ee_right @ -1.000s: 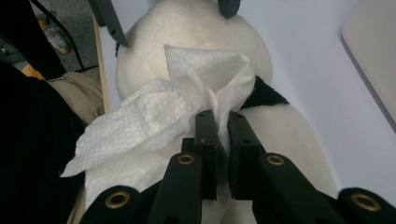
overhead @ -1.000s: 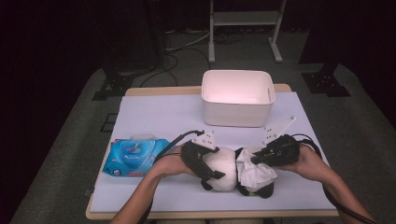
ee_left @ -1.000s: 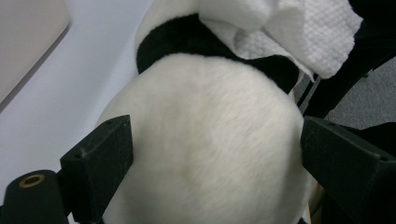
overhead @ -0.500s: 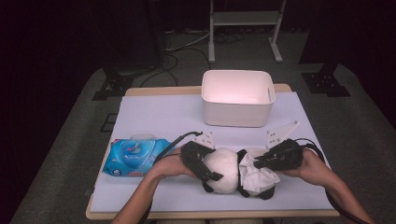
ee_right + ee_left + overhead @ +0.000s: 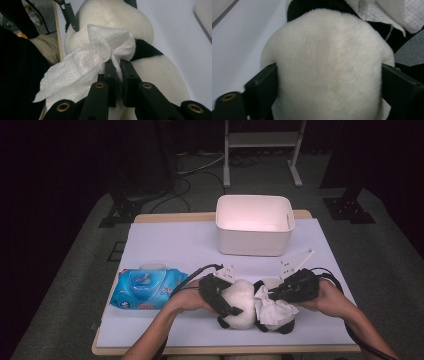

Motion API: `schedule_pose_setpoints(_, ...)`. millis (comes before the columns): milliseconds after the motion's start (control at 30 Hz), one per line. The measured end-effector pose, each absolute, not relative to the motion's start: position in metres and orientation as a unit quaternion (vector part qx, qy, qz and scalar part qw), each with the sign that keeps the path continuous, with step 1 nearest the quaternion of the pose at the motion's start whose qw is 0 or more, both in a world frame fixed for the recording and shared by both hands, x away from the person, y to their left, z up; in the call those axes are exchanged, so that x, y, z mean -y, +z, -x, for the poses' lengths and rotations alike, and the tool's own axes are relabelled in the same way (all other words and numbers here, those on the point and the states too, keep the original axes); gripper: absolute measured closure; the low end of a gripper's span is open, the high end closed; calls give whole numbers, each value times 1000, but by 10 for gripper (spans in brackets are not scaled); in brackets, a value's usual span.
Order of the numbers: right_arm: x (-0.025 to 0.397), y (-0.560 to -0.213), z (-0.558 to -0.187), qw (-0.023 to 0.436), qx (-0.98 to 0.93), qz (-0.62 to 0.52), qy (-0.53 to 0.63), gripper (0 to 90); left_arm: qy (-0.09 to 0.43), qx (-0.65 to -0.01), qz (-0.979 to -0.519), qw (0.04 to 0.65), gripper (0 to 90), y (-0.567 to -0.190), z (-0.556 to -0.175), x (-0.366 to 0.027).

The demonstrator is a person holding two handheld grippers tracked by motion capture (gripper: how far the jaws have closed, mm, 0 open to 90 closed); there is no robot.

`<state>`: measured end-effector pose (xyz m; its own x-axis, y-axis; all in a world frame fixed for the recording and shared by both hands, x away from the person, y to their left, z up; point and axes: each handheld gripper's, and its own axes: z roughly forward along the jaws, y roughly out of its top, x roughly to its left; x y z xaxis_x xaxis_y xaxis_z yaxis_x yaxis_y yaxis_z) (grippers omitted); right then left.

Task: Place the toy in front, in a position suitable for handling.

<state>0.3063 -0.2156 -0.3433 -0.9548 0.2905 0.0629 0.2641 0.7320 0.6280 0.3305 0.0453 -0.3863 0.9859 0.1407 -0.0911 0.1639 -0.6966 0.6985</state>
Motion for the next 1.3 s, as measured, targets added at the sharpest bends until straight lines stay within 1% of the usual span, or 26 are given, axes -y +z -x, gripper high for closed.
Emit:
schedule_pose_setpoints(133,213,-340,-308,22,-929,-147,338,836,1,-73,-920,385,190,-379,-330,-48)
schedule_pose_setpoints(233,211,-336,-311,29,-928,-143,342,835,19,-64,-923,378,212,-373,-331,-49)
schedule_pose_setpoints(400,200,-329,-319,44,-931,-138,335,834,37,-61,-927,368,220,-367,-333,-51)
schedule_pose_setpoints(567,188,-326,-328,47,-933,-132,332,832,53,-64,-929,362,220,-363,-335,-54)
schedule_pose_setpoints(833,162,-331,-335,44,-940,-115,319,832,52,-68,-929,360,205,-370,-332,-55)
schedule_pose_setpoints(967,167,-331,-333,46,-940,-118,316,832,47,-74,-926,366,200,-372,-330,-58)
schedule_pose_setpoints(1300,205,-331,-319,56,-928,-154,335,832,40,-82,-922,377,191,-377,-328,-62)
